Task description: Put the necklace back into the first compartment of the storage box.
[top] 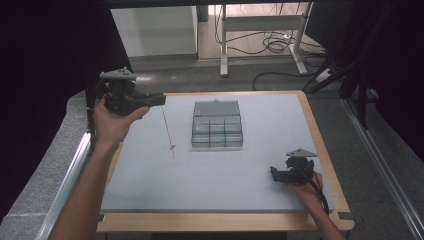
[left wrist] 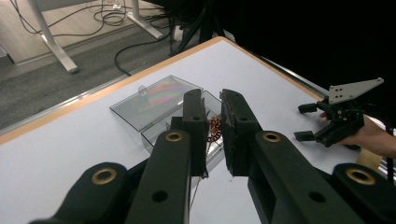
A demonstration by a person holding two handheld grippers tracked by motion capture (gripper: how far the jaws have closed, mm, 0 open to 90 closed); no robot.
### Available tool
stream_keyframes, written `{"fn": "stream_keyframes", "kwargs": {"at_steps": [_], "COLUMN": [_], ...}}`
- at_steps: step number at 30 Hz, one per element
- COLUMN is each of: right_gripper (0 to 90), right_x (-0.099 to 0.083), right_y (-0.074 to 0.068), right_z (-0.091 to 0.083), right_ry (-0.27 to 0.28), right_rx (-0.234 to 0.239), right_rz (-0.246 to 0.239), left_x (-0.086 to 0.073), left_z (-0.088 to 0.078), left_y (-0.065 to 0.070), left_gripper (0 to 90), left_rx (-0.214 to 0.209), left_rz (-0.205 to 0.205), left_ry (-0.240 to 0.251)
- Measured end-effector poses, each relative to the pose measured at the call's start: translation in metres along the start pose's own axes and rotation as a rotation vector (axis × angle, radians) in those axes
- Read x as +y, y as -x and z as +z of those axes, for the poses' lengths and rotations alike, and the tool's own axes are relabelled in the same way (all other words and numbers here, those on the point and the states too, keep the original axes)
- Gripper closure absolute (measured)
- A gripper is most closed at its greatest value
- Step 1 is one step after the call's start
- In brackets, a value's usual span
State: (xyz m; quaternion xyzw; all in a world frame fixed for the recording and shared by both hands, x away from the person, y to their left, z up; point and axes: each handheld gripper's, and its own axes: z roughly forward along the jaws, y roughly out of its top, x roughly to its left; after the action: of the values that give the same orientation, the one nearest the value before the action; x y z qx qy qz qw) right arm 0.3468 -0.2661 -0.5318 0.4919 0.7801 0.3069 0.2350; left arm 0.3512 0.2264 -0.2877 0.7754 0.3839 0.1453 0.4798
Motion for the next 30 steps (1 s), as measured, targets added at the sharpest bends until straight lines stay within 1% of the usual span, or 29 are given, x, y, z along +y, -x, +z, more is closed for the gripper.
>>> {"fn": "stream_keyframes", "kwargs": {"at_steps": [8, 12, 16, 18, 21, 23, 30], "right_gripper": [3.5, 3.5, 3.5, 3.5, 3.5, 3.4, 3.5], "right_x": [0.0, 0.0, 0.0, 0.0, 0.0, 0.0, 0.0], "right_y": [0.0, 0.0, 0.0, 0.0, 0.0, 0.0, 0.0], "right_z": [0.0, 0.0, 0.0, 0.0, 0.0, 0.0, 0.0], "right_ry": [0.0, 0.0, 0.0, 0.0, 0.0, -0.003, -0.003], "right_rx": [0.0, 0.0, 0.0, 0.0, 0.001, 0.002, 0.002], "right_rz": [0.0, 0.001, 0.001, 0.001, 0.0, 0.001, 0.001], "left_x": [0.018, 0.026, 0.036, 0.038, 0.044, 0.048, 0.061], "left_z": [0.0, 0.002, 0.009, 0.011, 0.016, 0.019, 0.032], "left_y": [0.0, -0.001, -0.004, -0.004, -0.004, -0.004, -0.007], "left_gripper": [81.3, 81.3, 81.3, 81.3, 81.3, 81.3, 81.3], "left_rx": [0.021, 0.023, 0.028, 0.03, 0.035, 0.031, 0.042], "left_rz": [0.007, 0.006, -0.005, -0.007, 0.001, -0.003, -0.013], "left_ry": [0.0, -0.003, -0.001, -0.003, 0.002, 0.003, -0.001]}}
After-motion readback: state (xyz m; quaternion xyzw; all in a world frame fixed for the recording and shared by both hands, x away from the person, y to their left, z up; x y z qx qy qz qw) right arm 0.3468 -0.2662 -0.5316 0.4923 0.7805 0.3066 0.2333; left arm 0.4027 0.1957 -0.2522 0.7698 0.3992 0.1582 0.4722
